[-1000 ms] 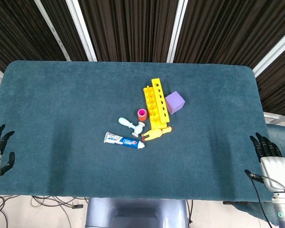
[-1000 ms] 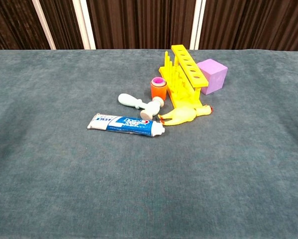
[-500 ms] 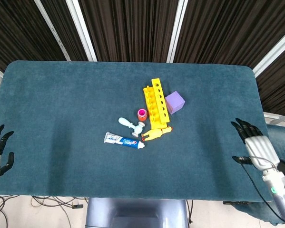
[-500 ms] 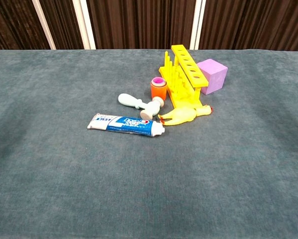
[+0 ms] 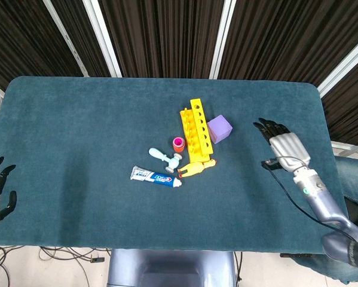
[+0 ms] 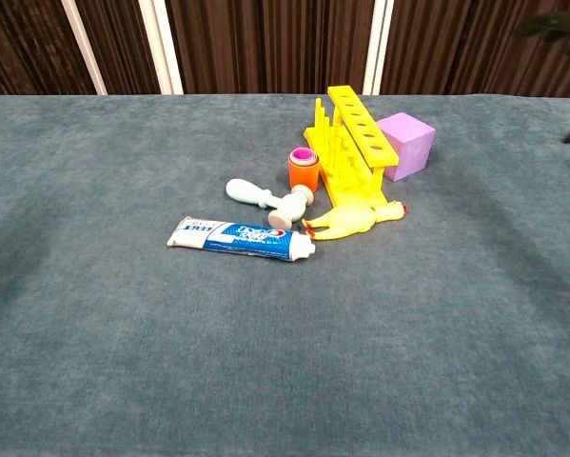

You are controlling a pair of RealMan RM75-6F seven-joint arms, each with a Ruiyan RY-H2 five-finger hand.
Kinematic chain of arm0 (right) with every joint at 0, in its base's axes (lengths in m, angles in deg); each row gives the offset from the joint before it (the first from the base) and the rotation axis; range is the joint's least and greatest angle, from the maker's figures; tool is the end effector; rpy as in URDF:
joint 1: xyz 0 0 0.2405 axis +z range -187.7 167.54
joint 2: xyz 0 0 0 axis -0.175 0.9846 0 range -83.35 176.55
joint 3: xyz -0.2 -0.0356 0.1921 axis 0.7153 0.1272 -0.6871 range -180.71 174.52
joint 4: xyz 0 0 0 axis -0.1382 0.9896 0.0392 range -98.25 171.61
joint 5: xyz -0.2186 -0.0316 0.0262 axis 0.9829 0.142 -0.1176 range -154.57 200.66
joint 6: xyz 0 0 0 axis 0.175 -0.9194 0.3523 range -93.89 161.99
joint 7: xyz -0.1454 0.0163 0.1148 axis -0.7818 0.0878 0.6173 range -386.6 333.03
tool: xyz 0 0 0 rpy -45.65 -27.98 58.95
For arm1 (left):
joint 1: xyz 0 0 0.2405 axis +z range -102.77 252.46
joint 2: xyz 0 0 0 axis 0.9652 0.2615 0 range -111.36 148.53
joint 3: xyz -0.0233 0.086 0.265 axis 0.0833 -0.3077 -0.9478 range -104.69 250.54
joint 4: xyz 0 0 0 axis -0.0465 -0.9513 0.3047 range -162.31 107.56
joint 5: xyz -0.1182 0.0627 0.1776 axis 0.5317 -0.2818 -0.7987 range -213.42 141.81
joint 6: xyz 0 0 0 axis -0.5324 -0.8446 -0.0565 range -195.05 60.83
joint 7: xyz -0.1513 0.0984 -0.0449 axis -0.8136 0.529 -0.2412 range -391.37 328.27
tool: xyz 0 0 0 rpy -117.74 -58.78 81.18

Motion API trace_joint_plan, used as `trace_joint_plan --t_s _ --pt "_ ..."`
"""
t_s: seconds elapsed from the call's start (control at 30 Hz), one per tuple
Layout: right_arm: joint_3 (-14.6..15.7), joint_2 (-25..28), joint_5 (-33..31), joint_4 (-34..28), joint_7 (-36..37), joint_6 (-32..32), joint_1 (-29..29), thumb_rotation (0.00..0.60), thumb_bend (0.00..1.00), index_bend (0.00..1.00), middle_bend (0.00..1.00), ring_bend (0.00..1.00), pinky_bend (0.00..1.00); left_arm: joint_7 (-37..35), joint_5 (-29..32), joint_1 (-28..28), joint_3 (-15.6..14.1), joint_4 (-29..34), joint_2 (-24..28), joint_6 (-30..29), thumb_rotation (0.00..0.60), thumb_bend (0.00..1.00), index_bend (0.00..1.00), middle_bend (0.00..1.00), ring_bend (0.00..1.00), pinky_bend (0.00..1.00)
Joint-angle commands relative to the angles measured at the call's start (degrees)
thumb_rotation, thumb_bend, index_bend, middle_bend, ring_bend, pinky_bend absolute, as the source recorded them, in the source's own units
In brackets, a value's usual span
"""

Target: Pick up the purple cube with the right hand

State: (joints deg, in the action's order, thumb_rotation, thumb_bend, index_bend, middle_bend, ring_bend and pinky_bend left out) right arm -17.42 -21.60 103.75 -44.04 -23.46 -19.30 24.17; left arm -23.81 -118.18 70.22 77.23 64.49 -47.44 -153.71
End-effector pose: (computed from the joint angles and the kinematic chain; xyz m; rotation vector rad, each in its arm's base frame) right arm -0.2340 -0.4294 0.1144 1.7426 -0.8263 0.9463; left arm -0.3429 0.2295 0.1603 -1.3351 -0.8157 -0.8191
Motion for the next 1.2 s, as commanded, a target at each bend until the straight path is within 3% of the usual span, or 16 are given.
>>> trace_joint_plan --t_s 0.03,0.7,1.03,1.2 --pt "-0.61 -2.89 -0.22 2.73 -0.90 2.29 3.19 0.600 0.08 0.00 0.00 0.08 0.16 0.18 0.28 -0.02 0.08 -0.16 -0.06 0.16 0.600 0.51 0.14 0.00 0.00 0.00" --pt "-1.60 -18.08 -4.61 22.69 -5.14 13.78 18.07 0.600 0.08 0.00 0.00 0.07 0.16 1.18 2.51 0.34 0.67 0.49 0.15 0.36 0.600 0.52 0.14 0.00 0.00 0.00" --pt "1.26 -24.90 -2.85 33.80 -5.77 17.27 22.94 0.600 0.08 0.00 0.01 0.06 0.16 1.38 3.52 0.41 0.93 0.74 0.27 0.67 0.600 0.52 0.14 0.00 0.00 0.00" --pt "2.24 -27.71 -1.85 38.59 -3.58 18.07 24.47 0.600 0.08 0.00 0.06 0.06 0.16 1.71 4.52 0.67 1.27 1.08 0.23 0.47 0.600 0.52 0.14 0.00 0.00 0.00"
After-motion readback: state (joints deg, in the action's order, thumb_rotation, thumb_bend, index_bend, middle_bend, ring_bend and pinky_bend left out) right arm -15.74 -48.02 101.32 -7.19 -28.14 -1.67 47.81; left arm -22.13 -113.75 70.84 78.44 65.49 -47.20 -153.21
